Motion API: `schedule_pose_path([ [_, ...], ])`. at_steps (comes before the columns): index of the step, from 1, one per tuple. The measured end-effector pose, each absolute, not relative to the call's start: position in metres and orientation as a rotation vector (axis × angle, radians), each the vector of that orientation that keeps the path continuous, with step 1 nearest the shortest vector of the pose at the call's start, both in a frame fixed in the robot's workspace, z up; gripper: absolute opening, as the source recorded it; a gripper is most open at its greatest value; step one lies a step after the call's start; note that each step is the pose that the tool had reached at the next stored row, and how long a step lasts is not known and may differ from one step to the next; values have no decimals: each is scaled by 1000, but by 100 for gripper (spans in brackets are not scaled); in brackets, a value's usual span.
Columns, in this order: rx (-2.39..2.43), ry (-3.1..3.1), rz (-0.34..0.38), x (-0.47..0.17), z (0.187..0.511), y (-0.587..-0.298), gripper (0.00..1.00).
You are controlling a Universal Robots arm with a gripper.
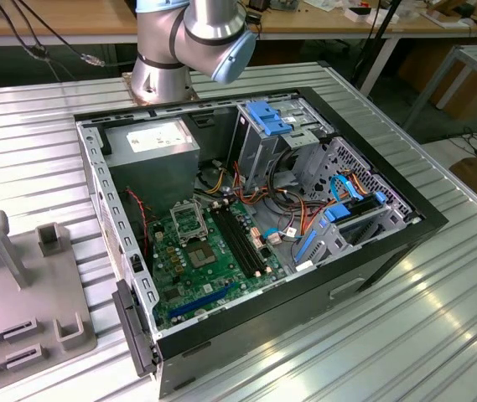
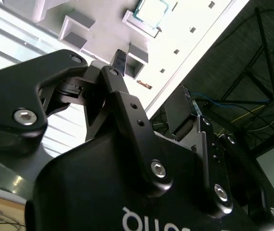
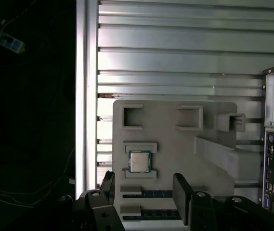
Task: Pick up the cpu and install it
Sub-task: 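Pick up the cpu and move it towards the insertion slot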
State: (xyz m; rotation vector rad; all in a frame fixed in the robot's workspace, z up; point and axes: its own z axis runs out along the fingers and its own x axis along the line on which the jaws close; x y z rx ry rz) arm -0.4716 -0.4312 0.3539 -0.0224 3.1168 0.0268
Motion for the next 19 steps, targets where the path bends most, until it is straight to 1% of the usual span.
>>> schedule_pose_path([
  [19,-23,3117,27,-472,345,-431,60],
])
